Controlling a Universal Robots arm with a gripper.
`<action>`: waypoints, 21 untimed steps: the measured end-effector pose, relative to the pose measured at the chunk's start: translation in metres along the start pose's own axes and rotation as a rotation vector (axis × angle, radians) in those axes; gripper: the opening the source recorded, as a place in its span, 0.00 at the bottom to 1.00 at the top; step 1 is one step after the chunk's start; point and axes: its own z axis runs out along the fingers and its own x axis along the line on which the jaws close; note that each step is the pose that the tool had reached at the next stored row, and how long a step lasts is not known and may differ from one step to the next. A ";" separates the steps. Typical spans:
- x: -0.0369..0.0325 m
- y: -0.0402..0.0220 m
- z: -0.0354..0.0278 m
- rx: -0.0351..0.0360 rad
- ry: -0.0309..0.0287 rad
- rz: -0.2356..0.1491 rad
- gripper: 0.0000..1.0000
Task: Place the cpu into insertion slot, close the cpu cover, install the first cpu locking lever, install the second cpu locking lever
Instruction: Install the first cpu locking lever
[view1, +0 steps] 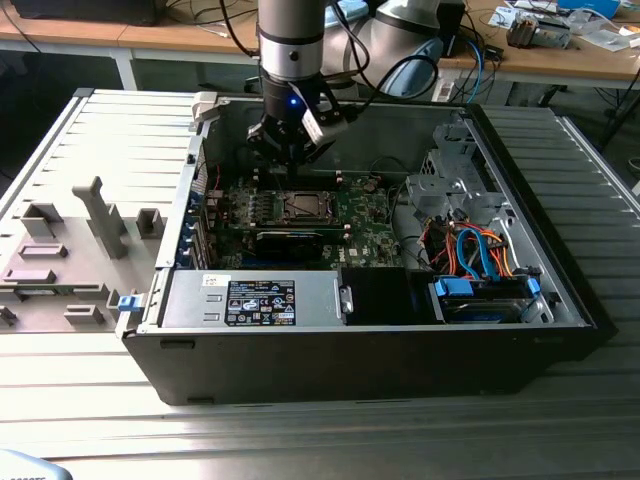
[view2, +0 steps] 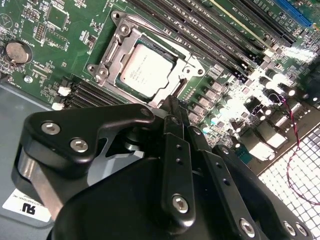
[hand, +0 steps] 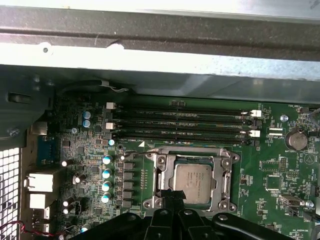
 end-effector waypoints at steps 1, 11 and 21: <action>0.0002 0.0002 -0.0001 0.0001 0.0001 0.000 0.11; 0.0037 0.0025 -0.0001 -0.0001 -0.0001 0.000 0.11; 0.0155 0.0031 -0.0003 -0.0001 -0.0001 0.000 0.11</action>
